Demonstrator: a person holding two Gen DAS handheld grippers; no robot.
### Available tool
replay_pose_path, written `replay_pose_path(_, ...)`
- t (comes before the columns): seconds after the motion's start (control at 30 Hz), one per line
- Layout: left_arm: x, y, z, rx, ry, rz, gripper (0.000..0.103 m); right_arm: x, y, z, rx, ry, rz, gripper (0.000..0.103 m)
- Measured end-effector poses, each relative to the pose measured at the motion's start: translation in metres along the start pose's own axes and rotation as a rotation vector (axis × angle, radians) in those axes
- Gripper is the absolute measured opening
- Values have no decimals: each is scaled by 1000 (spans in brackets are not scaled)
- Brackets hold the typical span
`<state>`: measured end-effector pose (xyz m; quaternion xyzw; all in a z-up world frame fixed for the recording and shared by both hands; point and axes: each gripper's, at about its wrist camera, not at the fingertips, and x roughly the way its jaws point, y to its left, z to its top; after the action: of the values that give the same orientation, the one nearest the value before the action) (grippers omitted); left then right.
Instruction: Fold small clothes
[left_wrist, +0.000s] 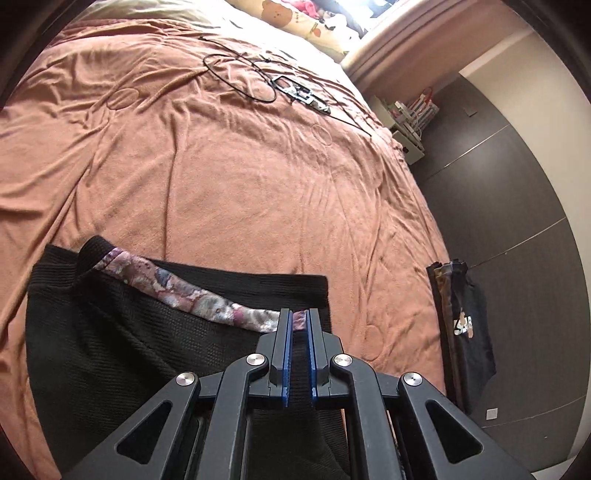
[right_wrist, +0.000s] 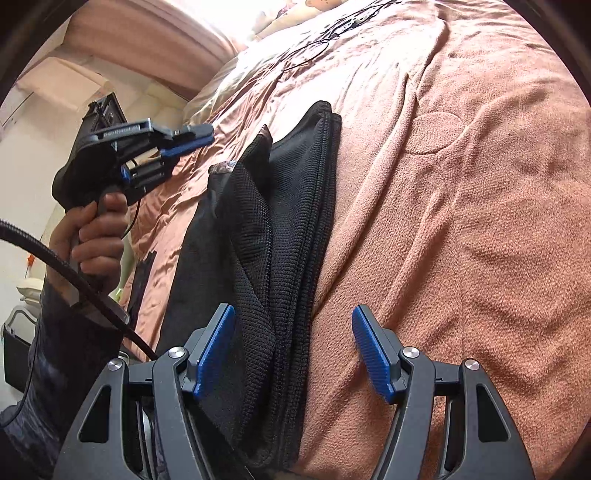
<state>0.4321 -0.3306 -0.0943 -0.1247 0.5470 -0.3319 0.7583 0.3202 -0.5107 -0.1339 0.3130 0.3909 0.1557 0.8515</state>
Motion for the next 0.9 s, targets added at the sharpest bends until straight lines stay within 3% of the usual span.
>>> replay_pose_path(0.3, 2, 27, -41, 51, 81, 72, 7, 14, 9, 15, -40, 16, -19, 64)
replay_pose_path(0.43, 0, 29, -52, 80, 98, 76, 7, 22, 10, 31, -42, 19, 15, 64)
replay_pose_path(0.9, 59, 11, -41, 118, 148, 62, 7, 50, 1, 52, 22, 21, 52, 64)
